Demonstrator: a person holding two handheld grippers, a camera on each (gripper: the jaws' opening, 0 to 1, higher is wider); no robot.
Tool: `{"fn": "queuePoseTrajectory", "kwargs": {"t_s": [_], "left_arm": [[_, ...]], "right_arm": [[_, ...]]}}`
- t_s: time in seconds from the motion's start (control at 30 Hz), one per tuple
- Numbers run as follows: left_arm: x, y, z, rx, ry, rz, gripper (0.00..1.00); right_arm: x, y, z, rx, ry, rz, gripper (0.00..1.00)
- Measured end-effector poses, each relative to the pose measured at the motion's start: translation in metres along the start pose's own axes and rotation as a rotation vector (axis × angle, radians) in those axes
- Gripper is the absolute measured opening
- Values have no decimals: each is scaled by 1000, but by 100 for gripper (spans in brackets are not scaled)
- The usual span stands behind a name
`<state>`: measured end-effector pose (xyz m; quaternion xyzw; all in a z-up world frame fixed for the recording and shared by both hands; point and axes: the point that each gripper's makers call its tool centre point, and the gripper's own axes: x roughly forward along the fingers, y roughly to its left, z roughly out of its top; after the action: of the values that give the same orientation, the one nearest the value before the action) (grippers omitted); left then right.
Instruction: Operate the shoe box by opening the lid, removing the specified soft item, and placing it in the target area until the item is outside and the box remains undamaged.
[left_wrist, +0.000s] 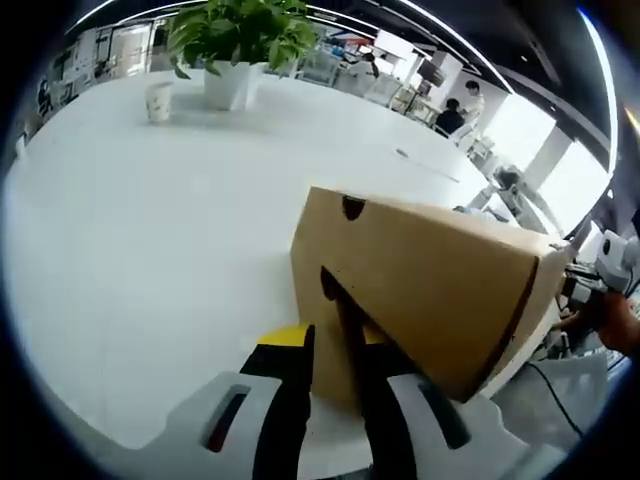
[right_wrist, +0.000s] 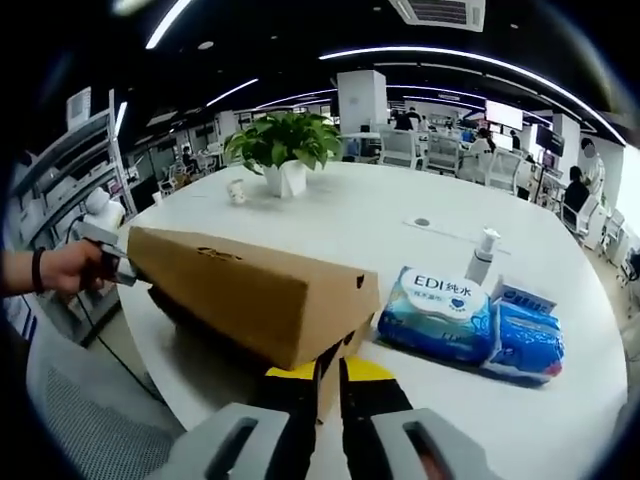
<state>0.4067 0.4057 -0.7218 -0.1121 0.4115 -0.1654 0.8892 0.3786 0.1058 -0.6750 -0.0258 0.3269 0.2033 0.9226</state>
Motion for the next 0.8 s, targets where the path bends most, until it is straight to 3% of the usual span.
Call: {"fn": "queuePoseTrajectory", "kwargs": {"t_s": [0.8], "left_arm": [[-27,0,-5,93,-24,-14,16]], "right_arm": [[-3,7,-14,9,8,39,2]]}}
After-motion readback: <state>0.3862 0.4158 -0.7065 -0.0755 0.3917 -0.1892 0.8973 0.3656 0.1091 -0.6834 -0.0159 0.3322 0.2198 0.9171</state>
